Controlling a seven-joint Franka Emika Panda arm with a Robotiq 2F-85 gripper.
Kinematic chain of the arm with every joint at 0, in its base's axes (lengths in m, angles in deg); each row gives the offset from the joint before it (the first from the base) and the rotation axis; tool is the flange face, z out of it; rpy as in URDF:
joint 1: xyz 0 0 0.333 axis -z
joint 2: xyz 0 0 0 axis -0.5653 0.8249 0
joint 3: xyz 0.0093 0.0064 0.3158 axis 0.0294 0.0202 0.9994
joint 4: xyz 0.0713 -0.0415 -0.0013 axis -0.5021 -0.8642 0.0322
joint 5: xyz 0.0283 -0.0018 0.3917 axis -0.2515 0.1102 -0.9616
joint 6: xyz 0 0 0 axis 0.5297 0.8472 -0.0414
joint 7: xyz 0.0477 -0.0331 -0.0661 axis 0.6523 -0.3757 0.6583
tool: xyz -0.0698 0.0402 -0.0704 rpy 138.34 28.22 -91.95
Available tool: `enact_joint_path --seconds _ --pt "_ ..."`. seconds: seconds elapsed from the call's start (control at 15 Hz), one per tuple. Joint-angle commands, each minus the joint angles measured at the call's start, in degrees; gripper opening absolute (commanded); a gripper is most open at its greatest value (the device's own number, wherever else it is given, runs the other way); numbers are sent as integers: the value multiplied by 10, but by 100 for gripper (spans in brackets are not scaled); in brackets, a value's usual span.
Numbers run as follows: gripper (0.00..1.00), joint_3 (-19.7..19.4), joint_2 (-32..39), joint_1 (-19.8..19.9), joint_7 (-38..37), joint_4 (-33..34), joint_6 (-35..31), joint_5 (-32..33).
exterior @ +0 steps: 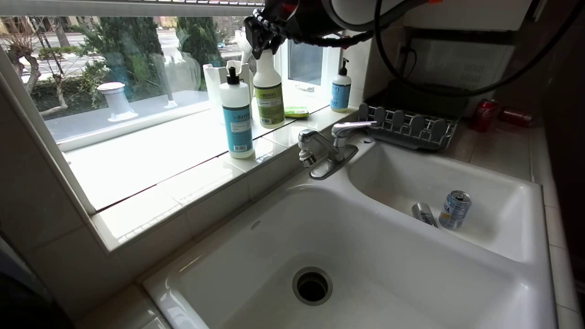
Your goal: Move the first left bottle to the right
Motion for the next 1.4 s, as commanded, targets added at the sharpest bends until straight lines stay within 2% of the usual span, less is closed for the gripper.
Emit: enact_joint_path --seconds 0.0,1.07,1.13,1.2,1.33 --pt "19 1 9 9 -22 -9 -28 -6" --pt "19 2 22 2 -38 -25 -19 -11" --pt "69 0 21 -1 -43 -25 -17 -4" --pt "70 -2 18 -3 -46 -25 -12 1" --pt "84 -3 9 -7 -50 -24 -10 11"
